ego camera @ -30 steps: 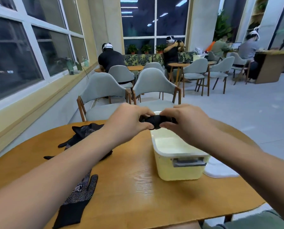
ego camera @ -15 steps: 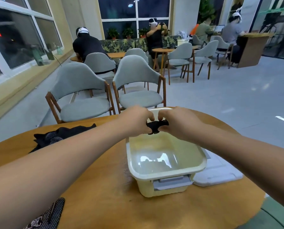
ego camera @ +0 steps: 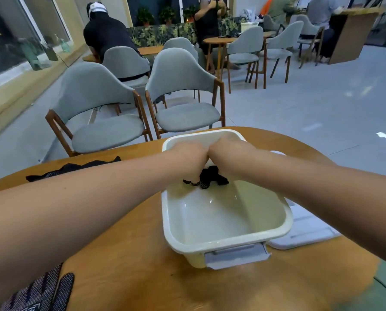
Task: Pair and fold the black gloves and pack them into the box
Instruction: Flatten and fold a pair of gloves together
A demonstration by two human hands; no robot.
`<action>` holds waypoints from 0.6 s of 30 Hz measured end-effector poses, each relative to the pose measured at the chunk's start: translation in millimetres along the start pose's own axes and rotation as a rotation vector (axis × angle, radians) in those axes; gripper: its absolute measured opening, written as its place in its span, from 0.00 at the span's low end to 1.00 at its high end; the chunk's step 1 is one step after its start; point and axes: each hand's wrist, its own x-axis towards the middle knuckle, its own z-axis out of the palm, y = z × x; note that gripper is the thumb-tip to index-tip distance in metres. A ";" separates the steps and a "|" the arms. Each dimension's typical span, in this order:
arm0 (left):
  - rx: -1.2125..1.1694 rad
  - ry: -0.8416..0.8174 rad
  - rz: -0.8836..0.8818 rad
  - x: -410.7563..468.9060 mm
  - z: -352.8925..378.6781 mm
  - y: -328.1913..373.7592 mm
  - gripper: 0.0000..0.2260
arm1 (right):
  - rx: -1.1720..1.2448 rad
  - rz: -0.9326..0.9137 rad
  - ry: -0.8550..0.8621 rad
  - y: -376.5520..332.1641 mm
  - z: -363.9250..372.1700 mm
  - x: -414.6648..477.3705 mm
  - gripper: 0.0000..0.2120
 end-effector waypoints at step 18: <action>0.103 -0.142 0.083 10.9 2.1 9.5 0.09 | 0.372 -0.121 0.595 24.3 4.9 -38.9 0.06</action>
